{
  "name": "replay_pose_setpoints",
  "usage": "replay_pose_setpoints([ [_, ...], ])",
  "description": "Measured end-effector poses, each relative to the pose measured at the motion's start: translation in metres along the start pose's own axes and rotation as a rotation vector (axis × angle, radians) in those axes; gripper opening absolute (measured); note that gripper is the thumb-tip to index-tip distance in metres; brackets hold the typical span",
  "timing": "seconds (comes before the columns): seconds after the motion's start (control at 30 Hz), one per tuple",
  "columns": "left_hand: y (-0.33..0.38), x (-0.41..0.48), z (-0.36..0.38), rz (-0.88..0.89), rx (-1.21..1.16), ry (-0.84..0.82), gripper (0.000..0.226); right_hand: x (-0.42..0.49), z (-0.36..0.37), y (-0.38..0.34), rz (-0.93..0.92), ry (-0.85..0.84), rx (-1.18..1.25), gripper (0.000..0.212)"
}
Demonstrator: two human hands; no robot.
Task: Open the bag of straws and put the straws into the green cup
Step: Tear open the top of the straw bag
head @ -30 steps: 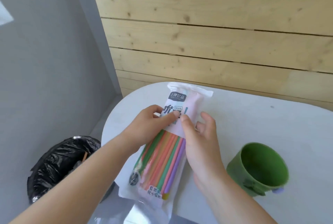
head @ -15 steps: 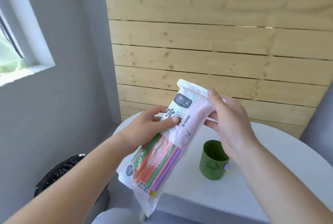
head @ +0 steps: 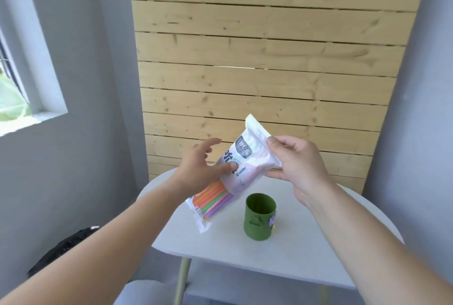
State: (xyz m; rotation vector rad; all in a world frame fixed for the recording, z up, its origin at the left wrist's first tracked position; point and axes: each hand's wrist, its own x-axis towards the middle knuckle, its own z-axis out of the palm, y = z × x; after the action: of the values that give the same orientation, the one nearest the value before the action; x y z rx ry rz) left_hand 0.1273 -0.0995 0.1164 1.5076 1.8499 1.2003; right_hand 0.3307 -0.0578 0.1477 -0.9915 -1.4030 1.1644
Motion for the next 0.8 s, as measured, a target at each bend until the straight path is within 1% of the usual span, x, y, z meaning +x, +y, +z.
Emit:
replay_pose_setpoints([
  [0.03,0.004,0.0,0.005,0.004,0.01,0.09,0.066,0.003,0.003,0.004,-0.007,0.021,0.025,0.015],
  [0.07,0.009,0.001,0.009,-0.012,-0.024,0.14,0.058,0.006,0.008,0.008,-0.016,0.041,0.044,0.015],
  [0.1,0.015,0.002,0.013,-0.045,-0.115,0.156,0.05,0.009,0.012,0.013,-0.025,0.055,0.056,0.015],
  [0.2,0.03,0.007,0.02,-0.125,-0.479,0.089,0.03,0.019,0.025,0.026,-0.045,0.074,0.088,0.018],
  [0.23,0.032,0.01,0.021,-0.118,-0.529,0.073,0.027,0.022,0.028,0.031,-0.055,0.063,0.089,0.018],
  [0.3,0.03,0.02,0.023,-0.104,-0.534,0.047,0.028,0.03,0.035,0.041,-0.076,0.021,0.057,0.016],
  [0.4,0.013,0.036,0.022,-0.115,-0.503,0.021,0.026,0.037,0.047,0.052,-0.094,-0.104,0.019,0.014],
  [0.53,-0.011,0.046,0.016,-0.095,-0.541,-0.013,0.022,0.044,0.057,0.062,-0.07,-0.228,0.033,0.012],
  [0.57,-0.015,0.048,0.015,-0.083,-0.55,-0.024,0.023,0.047,0.057,0.064,-0.061,-0.246,0.039,0.012],
  [0.67,-0.025,0.052,0.01,-0.062,-0.567,-0.049,0.038,0.052,0.058,0.068,-0.071,-0.284,0.028,0.01],
  [0.8,-0.036,0.058,0.007,-0.027,-0.588,-0.07,0.04,0.059,0.057,0.075,-0.097,-0.302,0.031,0.015],
])
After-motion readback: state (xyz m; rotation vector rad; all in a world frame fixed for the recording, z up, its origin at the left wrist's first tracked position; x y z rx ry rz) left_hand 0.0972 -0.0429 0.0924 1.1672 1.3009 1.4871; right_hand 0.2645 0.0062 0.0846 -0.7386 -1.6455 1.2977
